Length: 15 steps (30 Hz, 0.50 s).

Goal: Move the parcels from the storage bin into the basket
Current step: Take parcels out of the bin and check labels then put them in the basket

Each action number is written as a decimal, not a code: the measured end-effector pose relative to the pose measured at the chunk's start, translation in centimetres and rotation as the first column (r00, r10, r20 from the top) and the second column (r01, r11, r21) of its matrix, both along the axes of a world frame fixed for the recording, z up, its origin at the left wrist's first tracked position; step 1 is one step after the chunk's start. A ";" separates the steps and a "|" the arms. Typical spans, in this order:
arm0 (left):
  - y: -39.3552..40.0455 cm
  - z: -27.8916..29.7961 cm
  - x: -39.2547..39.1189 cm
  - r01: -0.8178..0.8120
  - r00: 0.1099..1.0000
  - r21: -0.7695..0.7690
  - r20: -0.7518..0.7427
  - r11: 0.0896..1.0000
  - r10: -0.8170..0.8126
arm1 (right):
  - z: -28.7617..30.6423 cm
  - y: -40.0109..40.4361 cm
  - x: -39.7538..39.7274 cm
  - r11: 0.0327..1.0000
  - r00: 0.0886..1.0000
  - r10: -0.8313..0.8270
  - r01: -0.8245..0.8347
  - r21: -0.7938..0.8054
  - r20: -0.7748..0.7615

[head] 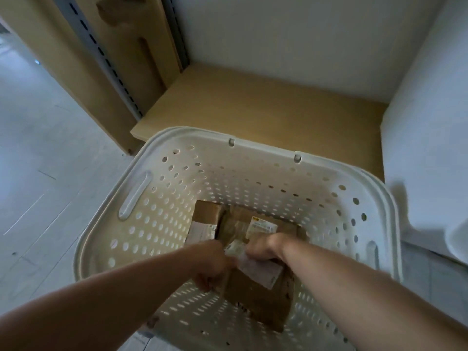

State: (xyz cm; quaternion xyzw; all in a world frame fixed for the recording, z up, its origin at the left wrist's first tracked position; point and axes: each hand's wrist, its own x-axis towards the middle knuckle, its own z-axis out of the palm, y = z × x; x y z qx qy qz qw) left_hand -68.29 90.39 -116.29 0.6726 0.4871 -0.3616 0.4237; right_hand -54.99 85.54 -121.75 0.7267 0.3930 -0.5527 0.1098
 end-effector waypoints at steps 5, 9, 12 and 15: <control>-0.2 -1.9 -0.1 0.075 0.988 -0.196 -0.118 0.978 -0.099 | -0.4 0.3 -0.1 1.000 1.000 0.026 -0.026 0.002 0.014; 0.1 -2.9 -0.3 0.132 0.978 -0.207 -0.134 0.969 -0.162 | -1.1 0.5 0.9 0.967 0.968 0.248 -0.250 0.040 0.046; 0.1 -3.3 -0.1 0.231 0.958 -0.150 -0.140 0.961 -0.252 | -2.0 0.4 0.9 0.956 0.956 0.280 -0.285 0.063 0.085; 0.6 -3.8 0.1 0.201 0.969 -0.187 -0.106 0.962 -0.223 | -1.5 0.6 1.0 0.962 0.979 0.138 -0.168 0.217 0.147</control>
